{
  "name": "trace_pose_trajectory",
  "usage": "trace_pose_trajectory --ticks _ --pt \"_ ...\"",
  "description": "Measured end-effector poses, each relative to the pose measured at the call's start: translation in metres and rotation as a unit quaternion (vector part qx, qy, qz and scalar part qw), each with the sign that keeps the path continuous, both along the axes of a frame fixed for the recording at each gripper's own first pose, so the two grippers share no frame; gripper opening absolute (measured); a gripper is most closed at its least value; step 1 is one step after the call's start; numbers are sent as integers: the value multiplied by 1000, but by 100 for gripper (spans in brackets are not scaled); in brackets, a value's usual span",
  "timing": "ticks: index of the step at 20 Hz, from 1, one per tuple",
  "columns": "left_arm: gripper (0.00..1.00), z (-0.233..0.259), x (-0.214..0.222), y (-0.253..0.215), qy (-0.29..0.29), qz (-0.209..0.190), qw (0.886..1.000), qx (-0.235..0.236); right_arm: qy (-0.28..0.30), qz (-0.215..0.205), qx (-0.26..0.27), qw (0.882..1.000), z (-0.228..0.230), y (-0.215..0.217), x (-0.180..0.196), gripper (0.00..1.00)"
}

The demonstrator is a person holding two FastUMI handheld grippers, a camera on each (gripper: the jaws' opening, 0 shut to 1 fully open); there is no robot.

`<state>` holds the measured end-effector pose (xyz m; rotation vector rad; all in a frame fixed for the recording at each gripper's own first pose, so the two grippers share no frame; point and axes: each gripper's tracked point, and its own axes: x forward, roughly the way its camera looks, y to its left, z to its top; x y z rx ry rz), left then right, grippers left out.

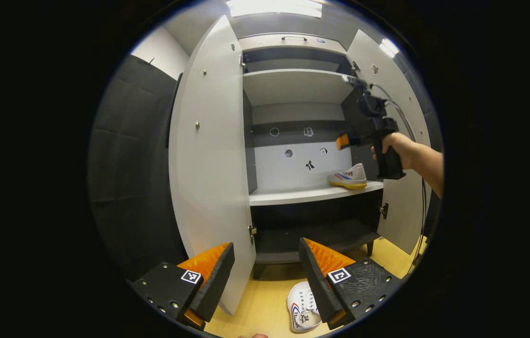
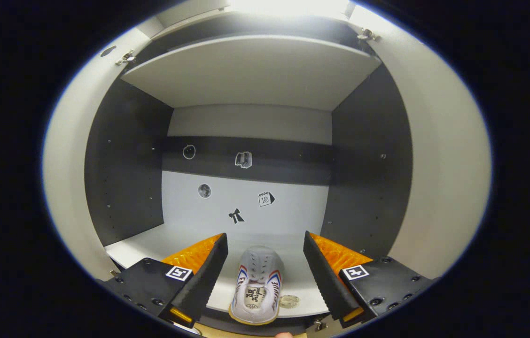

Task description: Grab one shoe with the right hand and put it into the shoe cabinet, grab the other shoe with the left hand and put it into the shoe cabinet; then close the right door with the right hand and the left door with the left hand.

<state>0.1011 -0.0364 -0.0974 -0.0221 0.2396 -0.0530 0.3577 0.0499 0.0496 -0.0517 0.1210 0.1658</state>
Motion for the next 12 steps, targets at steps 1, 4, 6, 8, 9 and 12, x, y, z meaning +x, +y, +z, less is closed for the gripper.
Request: trace_pose_trajectory --ticks 1,4,6,8,9,12 --pt "78 -3 1 -2 5 -6 1000 -4 3 4 -1 1000 0 1 -13 96" --pt "78 -17 4 -10 24 -30 999 -10 12 17 -6 1000 -4 -2 -52 99" --pt "78 -24 7 -16 33 -47 998 -11 11 14 -11 1000 -6 -9 -73 98" --pt "78 -38 6 -23 49 -65 997 -17 5 13 -1 1000 -4 -14 -95 98" --pt "78 -46 5 -26 59 -73 995 -20 4 12 1 1000 -5 -17 -104 98" --pt "78 -72 5 -36 90 -91 991 -33 6 6 3 1000 -8 -29 -128 97"
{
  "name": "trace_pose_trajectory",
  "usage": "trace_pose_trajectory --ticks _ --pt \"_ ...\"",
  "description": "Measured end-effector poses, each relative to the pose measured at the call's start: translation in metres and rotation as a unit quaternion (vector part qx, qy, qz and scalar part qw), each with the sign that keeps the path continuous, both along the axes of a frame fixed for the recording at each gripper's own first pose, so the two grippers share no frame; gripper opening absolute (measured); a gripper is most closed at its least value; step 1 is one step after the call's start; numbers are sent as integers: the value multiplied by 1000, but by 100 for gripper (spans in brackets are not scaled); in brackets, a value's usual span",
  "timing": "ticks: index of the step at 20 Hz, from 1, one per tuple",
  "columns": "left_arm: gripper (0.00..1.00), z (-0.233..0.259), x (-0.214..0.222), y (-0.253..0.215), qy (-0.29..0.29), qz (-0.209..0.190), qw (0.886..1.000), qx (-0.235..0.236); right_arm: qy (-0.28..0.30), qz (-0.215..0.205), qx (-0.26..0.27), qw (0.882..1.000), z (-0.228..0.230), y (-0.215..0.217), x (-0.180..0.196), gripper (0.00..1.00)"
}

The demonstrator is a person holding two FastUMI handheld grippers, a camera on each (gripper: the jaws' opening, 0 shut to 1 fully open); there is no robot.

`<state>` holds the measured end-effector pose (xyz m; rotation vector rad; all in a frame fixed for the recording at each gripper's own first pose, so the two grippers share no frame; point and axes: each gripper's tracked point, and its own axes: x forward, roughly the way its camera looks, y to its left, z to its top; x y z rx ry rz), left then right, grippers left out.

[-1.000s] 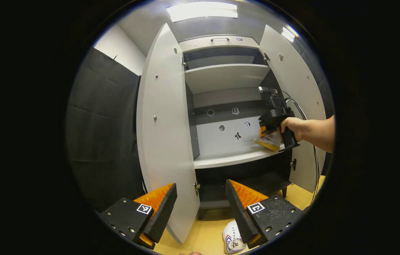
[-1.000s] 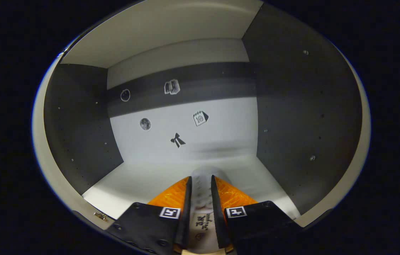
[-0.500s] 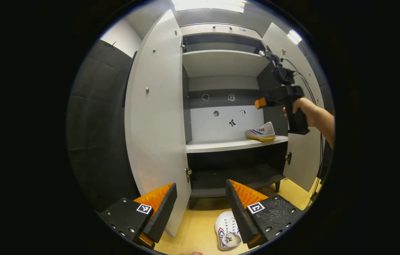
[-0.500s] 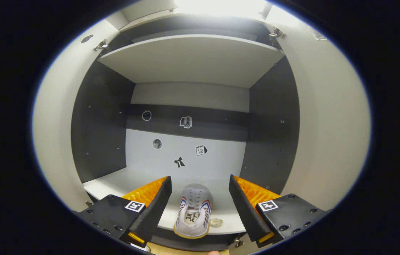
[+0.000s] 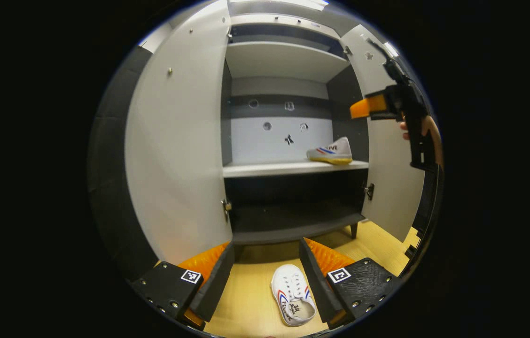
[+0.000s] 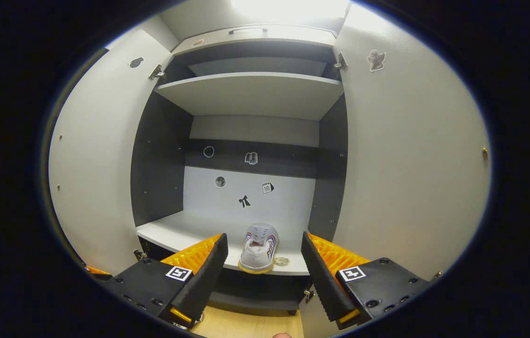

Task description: Grab one shoe with the right hand and put it into the shoe cabinet, grab the other shoe with the left hand and put it into the shoe cabinet; then close the right door with the right hand and the left door with the left hand.

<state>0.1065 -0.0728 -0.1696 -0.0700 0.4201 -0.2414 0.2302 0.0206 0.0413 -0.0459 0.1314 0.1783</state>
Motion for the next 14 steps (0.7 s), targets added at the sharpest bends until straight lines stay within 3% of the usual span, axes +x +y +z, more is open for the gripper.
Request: trace_pose_trajectory --ticks 7,14 --pt "79 -72 -12 -24 80 -41 996 6 18 -26 9 999 -20 -28 -50 98" --pt "79 -143 -26 -28 156 -53 986 17 45 -37 6 998 -47 -39 -91 97"
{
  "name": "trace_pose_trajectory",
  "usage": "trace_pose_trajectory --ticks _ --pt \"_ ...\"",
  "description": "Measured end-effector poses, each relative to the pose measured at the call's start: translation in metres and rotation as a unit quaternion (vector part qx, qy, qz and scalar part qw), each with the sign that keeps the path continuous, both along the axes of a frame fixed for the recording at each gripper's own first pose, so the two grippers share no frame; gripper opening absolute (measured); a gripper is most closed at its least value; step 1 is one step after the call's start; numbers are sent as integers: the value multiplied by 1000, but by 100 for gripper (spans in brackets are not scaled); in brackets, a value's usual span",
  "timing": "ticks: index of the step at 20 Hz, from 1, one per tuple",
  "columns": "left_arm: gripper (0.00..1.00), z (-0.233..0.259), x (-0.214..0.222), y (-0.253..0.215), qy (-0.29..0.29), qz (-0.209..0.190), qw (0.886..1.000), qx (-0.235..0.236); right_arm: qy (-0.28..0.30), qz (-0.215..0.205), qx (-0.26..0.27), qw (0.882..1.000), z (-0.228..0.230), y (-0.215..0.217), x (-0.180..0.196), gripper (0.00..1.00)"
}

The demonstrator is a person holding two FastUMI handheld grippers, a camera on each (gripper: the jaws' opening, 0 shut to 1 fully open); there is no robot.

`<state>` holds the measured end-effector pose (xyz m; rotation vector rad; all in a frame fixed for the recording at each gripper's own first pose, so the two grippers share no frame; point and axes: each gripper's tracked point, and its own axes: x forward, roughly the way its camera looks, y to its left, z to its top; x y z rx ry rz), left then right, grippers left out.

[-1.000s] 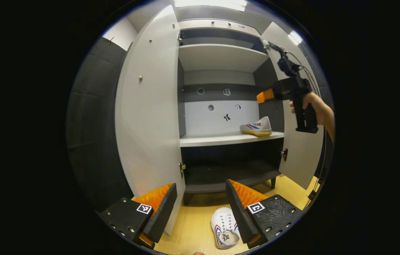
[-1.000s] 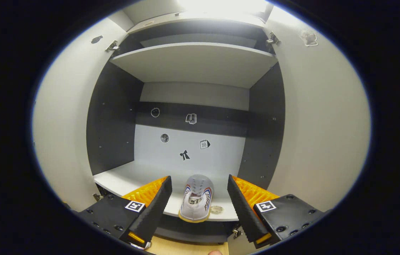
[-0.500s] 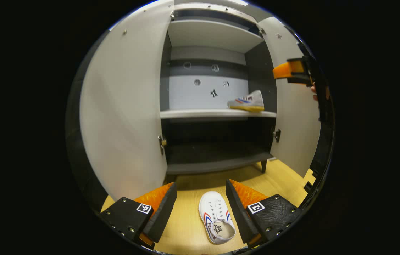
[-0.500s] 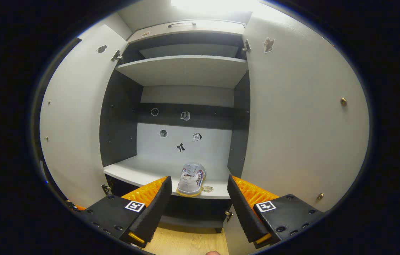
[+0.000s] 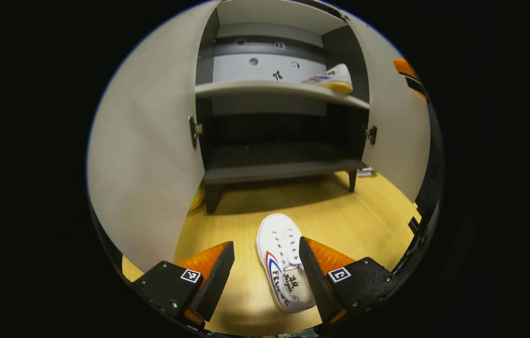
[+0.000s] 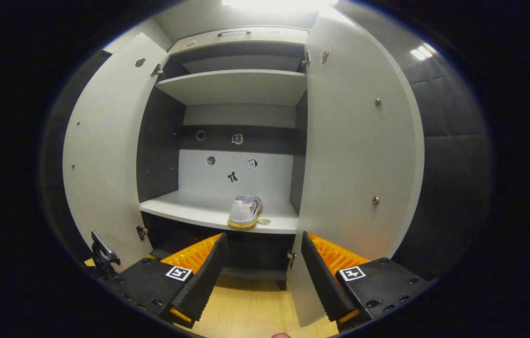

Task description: Grab one shoe with the right hand and put it into the shoe cabinet, grab the other shoe with the left hand and put it into the shoe cabinet; then close the right door with the right hand and the left door with the left hand.

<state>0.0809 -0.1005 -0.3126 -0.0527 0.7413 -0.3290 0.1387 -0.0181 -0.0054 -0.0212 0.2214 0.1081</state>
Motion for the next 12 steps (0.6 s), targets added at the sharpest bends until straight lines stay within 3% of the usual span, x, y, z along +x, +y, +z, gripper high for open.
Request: trace_pose_trajectory --ticks 12 --pt "79 -76 -15 -4 104 -2 994 15 41 22 10 999 -31 20 -24 98"
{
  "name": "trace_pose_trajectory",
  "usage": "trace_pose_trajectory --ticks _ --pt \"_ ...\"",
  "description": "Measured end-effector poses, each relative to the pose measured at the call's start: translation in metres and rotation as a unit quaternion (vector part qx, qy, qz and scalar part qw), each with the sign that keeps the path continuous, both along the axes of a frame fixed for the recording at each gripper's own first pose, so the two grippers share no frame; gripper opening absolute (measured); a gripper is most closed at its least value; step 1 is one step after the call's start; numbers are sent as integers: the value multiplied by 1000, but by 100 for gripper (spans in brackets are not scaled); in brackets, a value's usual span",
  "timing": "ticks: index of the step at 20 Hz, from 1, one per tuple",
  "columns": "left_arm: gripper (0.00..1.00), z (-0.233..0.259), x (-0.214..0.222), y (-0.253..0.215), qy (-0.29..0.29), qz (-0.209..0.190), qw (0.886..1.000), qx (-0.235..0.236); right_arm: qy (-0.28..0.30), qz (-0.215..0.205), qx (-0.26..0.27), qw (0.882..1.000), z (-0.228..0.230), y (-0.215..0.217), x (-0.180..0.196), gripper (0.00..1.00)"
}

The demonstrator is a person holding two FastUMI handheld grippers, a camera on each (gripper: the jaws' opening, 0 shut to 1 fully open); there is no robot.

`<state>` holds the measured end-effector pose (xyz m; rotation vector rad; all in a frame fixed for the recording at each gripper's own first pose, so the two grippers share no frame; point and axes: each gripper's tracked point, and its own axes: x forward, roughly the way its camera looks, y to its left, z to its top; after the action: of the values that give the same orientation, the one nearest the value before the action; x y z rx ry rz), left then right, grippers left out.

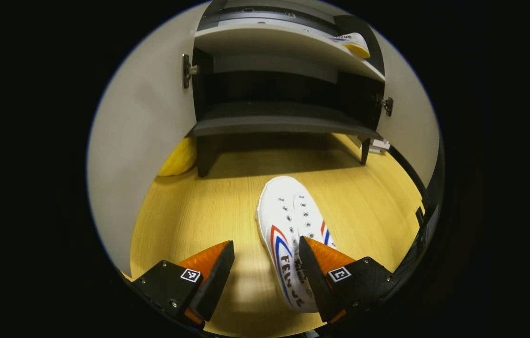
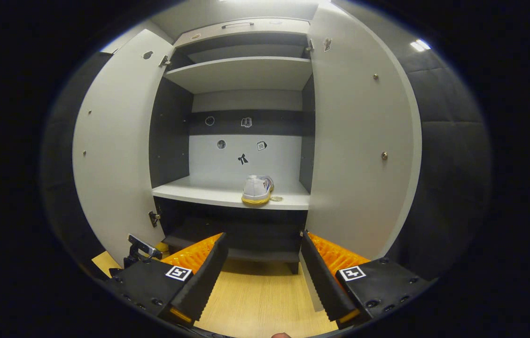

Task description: Grab one shoe with the right hand and put it into the shoe cabinet, grab the other shoe with the left hand and put it into the shoe cabinet; then close the right door with the right hand and the left door with the left hand.

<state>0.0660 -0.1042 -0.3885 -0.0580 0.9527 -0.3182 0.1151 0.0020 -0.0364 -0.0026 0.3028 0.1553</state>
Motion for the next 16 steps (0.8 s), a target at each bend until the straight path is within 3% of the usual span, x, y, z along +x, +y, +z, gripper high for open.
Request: trace_pose_trajectory --ticks 4,6,9,15,16 --pt "81 -2 2 -2 5 3 1000 -8 -1 10 -10 1000 -2 4 2 97" --pt "78 -4 0 -14 14 -3 999 -38 0 13 -8 1000 -2 6 4 98" --pt "39 -2 -3 -21 12 1 999 -49 0 16 -5 1000 -4 9 6 98" --pt "22 0 -9 -18 5 14 1000 -21 8 27 -13 1000 -13 15 3 98" --pt "12 6 -5 -11 3 34 999 -30 8 28 -15 999 -12 15 2 98"
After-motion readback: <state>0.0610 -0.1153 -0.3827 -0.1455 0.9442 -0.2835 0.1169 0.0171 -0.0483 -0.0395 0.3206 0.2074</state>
